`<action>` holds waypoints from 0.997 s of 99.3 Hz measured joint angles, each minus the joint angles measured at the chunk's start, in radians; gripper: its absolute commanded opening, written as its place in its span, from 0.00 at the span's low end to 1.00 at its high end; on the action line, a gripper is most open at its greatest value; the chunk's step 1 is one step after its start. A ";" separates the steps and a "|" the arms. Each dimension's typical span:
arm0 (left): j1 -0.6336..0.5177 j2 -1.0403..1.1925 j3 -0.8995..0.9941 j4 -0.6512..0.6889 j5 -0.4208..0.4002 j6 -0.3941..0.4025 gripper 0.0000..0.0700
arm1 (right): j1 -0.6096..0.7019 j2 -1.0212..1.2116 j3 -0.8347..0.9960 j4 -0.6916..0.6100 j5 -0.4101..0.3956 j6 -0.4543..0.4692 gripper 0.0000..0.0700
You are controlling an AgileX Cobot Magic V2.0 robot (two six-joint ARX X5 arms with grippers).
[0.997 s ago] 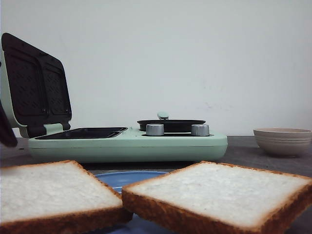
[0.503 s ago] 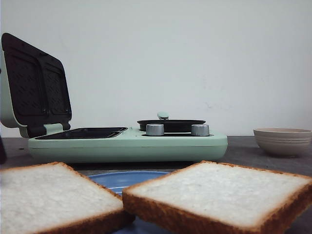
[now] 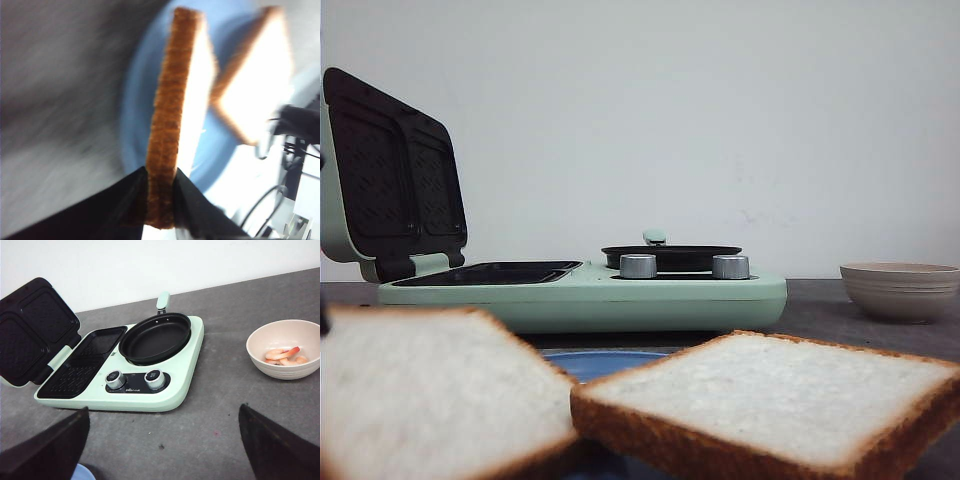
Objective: Make breakfast with bread and shrimp
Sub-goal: 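Grasp the nearer bread slice edge with the left gripper and lift, then carry the bread slice with the left gripper onto the sandwich press plate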
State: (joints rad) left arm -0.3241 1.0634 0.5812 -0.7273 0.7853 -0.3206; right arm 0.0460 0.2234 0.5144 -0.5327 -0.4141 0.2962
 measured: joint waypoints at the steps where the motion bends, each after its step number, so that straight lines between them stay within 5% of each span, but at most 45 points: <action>1: 0.000 -0.001 0.005 0.003 0.000 0.001 0.00 | 0.000 0.000 0.000 -0.001 0.000 0.000 0.84; 34: 0.000 -0.028 0.242 0.127 -0.057 -0.015 0.00 | 0.001 0.000 0.000 -0.002 0.003 0.000 0.84; 65: 0.000 -0.016 0.403 0.328 -0.554 -0.037 0.00 | 0.010 0.000 0.000 -0.002 0.044 0.000 0.84; 99: -0.020 0.250 0.625 0.315 -0.789 0.012 0.01 | 0.011 0.000 0.000 -0.002 0.048 -0.005 0.84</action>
State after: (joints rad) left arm -0.3439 1.3132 1.2064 -0.4118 -0.0040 -0.3088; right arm 0.0566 0.2234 0.5144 -0.5343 -0.3660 0.2913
